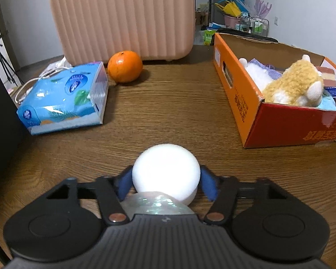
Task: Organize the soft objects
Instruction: 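Carry the white puck and lilac towel over the cardboard box with both tools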
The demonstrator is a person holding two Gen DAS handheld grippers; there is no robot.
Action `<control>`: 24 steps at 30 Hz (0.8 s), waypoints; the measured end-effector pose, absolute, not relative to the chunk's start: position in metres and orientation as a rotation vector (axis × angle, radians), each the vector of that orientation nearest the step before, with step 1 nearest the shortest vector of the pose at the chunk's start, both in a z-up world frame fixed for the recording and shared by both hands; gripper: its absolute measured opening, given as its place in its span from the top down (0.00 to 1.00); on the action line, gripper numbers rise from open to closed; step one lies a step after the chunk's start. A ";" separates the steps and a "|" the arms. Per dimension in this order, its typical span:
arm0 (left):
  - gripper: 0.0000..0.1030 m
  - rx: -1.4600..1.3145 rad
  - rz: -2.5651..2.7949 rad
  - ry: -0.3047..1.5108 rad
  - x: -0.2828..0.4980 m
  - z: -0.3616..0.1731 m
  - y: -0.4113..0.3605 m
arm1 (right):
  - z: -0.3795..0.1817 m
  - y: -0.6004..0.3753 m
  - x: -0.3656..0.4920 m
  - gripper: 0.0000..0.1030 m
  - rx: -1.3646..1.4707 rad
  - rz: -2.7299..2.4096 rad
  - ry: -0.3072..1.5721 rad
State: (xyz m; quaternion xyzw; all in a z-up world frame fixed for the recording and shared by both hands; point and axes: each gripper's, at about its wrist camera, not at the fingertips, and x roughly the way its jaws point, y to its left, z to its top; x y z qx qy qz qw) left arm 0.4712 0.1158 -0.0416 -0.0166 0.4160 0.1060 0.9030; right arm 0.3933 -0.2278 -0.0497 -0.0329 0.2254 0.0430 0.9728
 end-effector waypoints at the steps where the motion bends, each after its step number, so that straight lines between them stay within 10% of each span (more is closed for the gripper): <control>1: 0.43 -0.037 0.220 0.856 0.471 -0.041 0.116 | -0.050 -0.227 0.393 0.61 -0.069 0.085 0.452; 24: 0.44 -0.039 0.229 0.651 0.430 0.003 0.091 | -0.044 -0.230 0.392 0.61 -0.056 0.046 0.389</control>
